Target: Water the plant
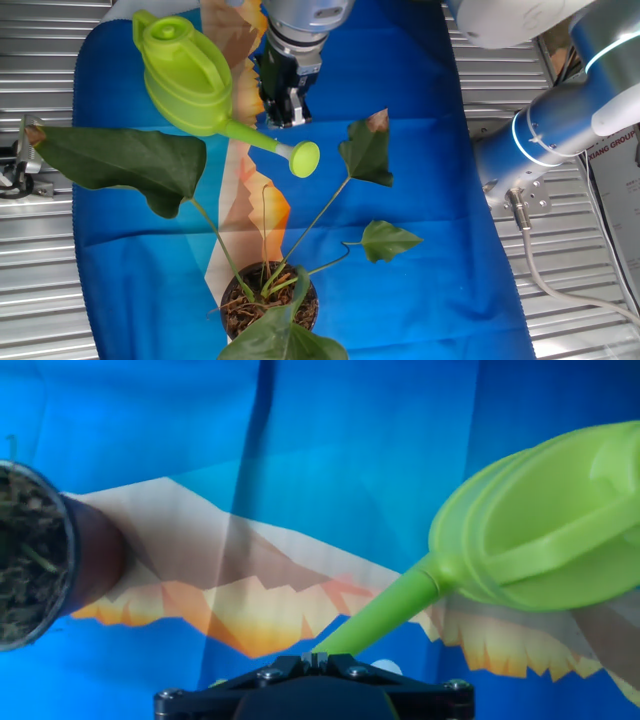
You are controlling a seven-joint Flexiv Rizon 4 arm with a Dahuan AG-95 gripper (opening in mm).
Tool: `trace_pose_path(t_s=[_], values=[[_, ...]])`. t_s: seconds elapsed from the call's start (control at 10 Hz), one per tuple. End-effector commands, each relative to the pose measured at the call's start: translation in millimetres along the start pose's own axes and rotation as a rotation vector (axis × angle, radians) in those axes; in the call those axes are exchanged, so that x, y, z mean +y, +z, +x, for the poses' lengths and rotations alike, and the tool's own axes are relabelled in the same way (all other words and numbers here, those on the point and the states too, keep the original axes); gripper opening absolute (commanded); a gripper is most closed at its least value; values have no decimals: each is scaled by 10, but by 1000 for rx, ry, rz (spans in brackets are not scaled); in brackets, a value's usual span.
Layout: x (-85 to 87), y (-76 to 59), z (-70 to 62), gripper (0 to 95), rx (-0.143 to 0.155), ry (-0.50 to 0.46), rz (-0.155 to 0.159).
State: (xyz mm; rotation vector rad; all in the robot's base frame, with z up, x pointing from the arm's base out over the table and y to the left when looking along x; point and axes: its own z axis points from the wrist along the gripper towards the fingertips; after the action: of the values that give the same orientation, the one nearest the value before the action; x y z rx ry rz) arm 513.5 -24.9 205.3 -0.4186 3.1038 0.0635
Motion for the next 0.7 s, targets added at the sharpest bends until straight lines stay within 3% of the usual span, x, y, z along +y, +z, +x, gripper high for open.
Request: trace_pose_path(t_s=[0.1, 0.7], values=[[-67, 32, 7, 0, -1, -18, 0], [-153, 40, -40, 0, 4, -59, -1]])
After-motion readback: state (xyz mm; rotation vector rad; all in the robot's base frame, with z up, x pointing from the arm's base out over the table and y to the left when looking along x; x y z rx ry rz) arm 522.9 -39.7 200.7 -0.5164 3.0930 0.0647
